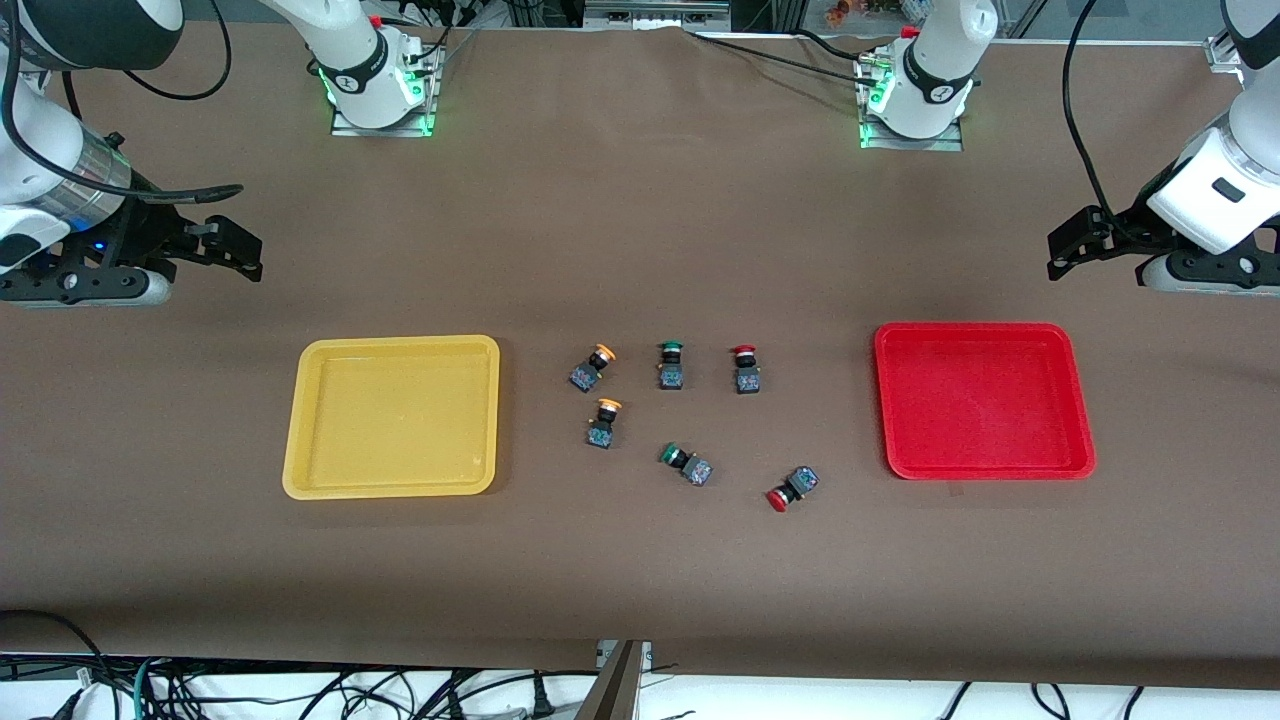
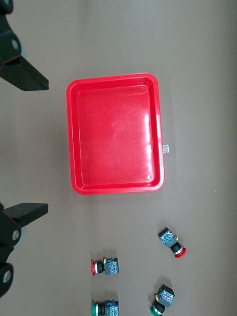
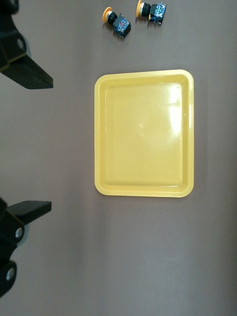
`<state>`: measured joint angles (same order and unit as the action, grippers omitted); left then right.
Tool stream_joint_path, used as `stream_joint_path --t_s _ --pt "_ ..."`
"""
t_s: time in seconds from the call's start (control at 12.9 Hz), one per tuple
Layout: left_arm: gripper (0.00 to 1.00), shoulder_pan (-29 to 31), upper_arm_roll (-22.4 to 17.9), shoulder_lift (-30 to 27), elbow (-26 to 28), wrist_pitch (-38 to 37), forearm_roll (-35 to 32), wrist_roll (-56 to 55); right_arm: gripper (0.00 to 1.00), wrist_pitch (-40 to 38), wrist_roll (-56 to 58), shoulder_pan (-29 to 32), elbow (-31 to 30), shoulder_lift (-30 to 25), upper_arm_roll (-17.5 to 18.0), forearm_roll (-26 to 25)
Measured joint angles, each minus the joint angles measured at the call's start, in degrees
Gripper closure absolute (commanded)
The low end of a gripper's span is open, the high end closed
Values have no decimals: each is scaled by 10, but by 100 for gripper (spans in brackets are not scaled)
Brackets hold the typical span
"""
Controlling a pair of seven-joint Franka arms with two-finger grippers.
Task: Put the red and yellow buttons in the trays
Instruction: 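Reach the left gripper down to the red-capped button beside the red tray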
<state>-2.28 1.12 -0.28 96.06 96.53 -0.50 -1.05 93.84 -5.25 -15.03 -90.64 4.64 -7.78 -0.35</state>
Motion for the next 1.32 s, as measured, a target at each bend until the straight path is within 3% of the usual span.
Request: stream_joint_path --t_s 0.23,0.62,0.78,1.01,1.17,1.32 --pt "0 -1 11 3 0 -44 0 0 0 0 0 0 0 0 0 0" --pt "0 -16 74 59 1 -86 0 -4 0 0 0 0 0 0 0 0" --pt "0 -19 79 126 -17 -78 1 5 0 0 0 0 1 0 0 0" --pt "0 -39 86 253 -110 -57 37 51 0 0 0 0 1 1 0 0" --pt "0 -69 91 316 -157 0 47 82 0 0 0 0 2 1 0 0" --pt "0 -92 93 360 -170 84 47 130 0 0 0 0 2 1 0 0"
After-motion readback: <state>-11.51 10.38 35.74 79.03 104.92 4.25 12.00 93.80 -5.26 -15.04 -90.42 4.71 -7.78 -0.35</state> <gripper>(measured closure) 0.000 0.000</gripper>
